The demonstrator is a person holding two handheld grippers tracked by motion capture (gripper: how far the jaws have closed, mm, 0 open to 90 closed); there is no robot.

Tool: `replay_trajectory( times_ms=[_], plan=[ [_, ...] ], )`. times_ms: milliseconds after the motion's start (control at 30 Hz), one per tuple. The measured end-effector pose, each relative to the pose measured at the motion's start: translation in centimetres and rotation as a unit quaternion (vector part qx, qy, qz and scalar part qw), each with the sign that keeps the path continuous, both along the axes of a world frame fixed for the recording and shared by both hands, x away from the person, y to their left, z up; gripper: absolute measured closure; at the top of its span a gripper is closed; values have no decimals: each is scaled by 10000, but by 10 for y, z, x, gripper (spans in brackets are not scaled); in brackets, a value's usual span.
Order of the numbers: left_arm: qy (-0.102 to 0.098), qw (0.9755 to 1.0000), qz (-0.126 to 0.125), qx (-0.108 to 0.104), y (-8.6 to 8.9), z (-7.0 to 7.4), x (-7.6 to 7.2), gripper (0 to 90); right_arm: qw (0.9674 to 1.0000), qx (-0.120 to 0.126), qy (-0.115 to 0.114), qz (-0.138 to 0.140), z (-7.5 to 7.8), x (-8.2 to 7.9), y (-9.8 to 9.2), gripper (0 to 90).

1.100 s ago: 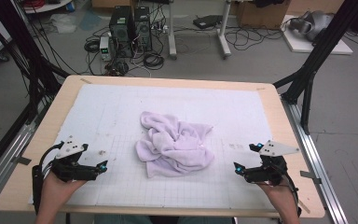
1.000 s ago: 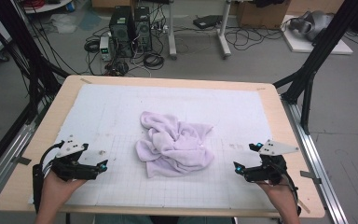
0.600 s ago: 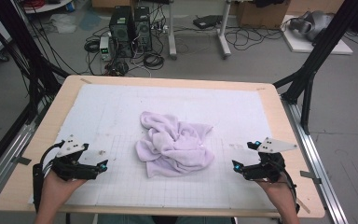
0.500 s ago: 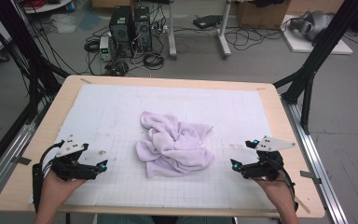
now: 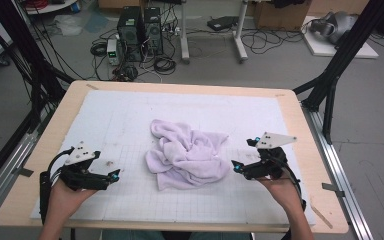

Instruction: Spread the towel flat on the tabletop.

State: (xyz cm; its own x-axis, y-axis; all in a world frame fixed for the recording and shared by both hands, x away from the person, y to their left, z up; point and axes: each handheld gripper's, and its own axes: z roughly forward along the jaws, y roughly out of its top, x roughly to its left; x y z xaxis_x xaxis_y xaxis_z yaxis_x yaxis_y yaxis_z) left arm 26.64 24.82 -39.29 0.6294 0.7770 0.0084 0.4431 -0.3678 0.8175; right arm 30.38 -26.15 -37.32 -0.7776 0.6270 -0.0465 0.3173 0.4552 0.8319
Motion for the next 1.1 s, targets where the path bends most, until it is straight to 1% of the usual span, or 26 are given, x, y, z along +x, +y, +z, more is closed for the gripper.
replay_trajectory(
  times_ms=[33, 100, 133, 167, 200, 233, 267, 333, 367, 433, 500, 533, 567, 600, 633, 667, 733, 767, 800, 833, 867, 900, 933, 1000, 1067, 1100],
  plan=[
    [-18, 10000, -31, 0, -3, 1, 1, 71, 10000, -12, -13, 53, 1, 3, 4, 88],
    [-56, 9999, -109, -11, -9, 4, 4, 71, 9999, -6, 36, 142, 3, 7, 14, 88],
    [-62, 9999, -160, -11, -13, 5, 6, 71, 9998, -19, 11, 196, 3, 9, 19, 89],
    [-65, 9998, -210, -31, -17, 6, 8, 71, 9996, -52, 9, 295, 4, 13, 28, 89],
    [-75, 9995, -289, -43, -23, 6, 10, 71, 9996, -52, 9, 295, 4, 13, 28, 89],
    [-53, 9993, -375, -71, -28, 6, 12, 73, 9994, -51, 45, 343, 4, 14, 33, 88],
    [-20, 9989, -469, -45, -34, 6, 16, 87, 9990, -81, 65, 428, 4, 18, 42, 89],
    [-3, 9984, -558, -28, -43, 5, 20, 87, 9986, -61, 135, 500, 2, 21, 48, 89],
    [1, 9981, -607, -58, -48, 4, 22, 90, 9985, -52, 199, 516, 1, 22, 51, 89],
    [-5, 9975, -698, -88, -56, 2, 26, 93, 9983, -58, 224, 540, -1, 24, 54, 89],
    [33, 9969, -786, -87, -66, 0, 31, 106, 9973, -139, 329, 635, -7, 29, 64, 89],
    [62, 9964, -848, -56, -70, -2, 34, 117, 9969, -164, 369, 671, -10, 31, 68, 90],
    [96, 9960, -886, -34, -74, -4, 36, 127, 9964, -173, 402, 722, -12, 32, 71, 109],
    [131, 9956, -931, -5, -79, -7, 38, 127, 9964, -173, 402, 722, -12, 32, 71, 109],
    [176, 9949, -991, 38, -82, -9, 41, 137, 9957, -152, 445, 800, -15, 33, 73, 156],
    [237, 9945, -1013, 71, -86, -12, 43, 158, 9946, -174, 473, 907, -20, 36, 78, 173],
    [317, 9931, -1118, 134, -92, -17, 47, 173, 9942, -206, 518, 916, -23, 37, 81, 191],
    [321, 9927, -1145, 203, -95, -20, 49, 251, 9921, -250, 627, 1060, -30, 39, 85, 249],
    [349, 9922, -1166, 279, -98, -22, 52, 251, 9921, -250, 627, 1060, -30, 39, 85, 249],
    [386, 9917, -1181, 343, -100, -26, 55, 303, 9902, -326, 737, 1143, -35, 41, 89, 293],
    [479, 9908, -1216, 360, -103, -29, 58, 303, 9902, -326, 737, 1143, -35, 41, 89, 293],
    [549, 9902, -1218, 399, -104, -32, 61, 340, 9896, -299, 741, 1200, -37, 43, 90, 349],
    [613, 9897, -1222, 415, -106, -35, 63, 340, 9896, -299, 741, 1200, -37, 43, 90, 349],
    [672, 9882, -1288, 475, -111, -40, 66, 404, 9893, -311, 702, 1245, -37, 44, 90, 404],
    [702, 9867, -1379, 496, -116, -44, 67, 464, 9878, -308, 829, 1285, -40, 44, 91, 448],
    [699, 9865, -1402, 479, -118, -44, 67, 489, 9871, -292, 900, 1291, -42, 45, 91, 465]
  ],
)
